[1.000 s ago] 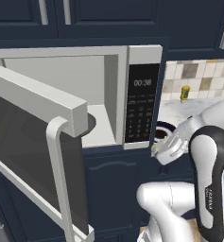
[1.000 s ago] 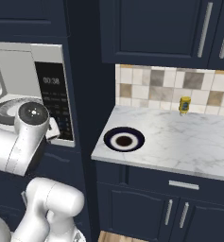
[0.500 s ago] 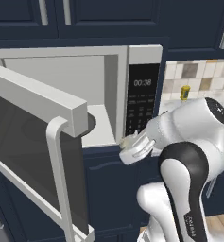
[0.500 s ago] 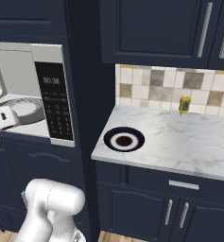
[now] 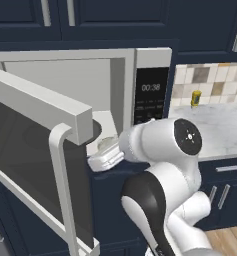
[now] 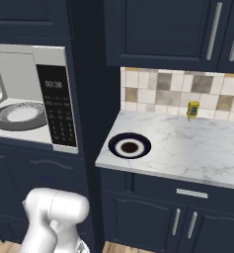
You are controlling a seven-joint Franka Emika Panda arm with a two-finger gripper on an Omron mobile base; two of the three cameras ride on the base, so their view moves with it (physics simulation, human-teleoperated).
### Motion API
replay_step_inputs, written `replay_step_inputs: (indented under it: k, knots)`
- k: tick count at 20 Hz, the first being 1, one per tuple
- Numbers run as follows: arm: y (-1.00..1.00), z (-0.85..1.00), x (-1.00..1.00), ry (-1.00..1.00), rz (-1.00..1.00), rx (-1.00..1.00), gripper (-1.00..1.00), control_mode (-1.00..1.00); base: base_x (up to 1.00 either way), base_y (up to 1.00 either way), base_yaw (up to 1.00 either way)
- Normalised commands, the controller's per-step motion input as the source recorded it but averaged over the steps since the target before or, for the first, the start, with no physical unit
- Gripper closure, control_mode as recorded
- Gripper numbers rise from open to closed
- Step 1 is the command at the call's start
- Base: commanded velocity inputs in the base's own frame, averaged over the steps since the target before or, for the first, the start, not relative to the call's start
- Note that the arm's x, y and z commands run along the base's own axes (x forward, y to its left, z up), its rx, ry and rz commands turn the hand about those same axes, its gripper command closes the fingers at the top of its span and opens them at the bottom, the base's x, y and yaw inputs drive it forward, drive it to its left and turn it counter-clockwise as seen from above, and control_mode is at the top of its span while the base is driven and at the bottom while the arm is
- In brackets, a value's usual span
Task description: Pick the garlic from the counter and place it in the microwave. Then turn on the microwave.
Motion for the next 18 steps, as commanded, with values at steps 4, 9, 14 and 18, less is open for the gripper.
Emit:
replay_step_inputs:
  k: [4, 9, 14, 18]
  knots:
    - [-0.01, 0.24, 0.19, 0.06, -0.01, 0.13, 1.0, -1.0, 0.0, 0.0, 0.0]
    - [-0.06, 0.09, 0.25, 0.11, 0.04, 0.17, 1.0, -1.0, 0.0, 0.0, 0.0]
    - [0.0, 0.0, 0.38, 0.03, 0.01, 0.12, 1.0, -1.0, 0.0, 0.0, 0.0]
    - [0.05, 0.0, 0.41, 0.0, 0.0, 0.06, 1.0, -1.0, 0.0, 0.0, 0.0]
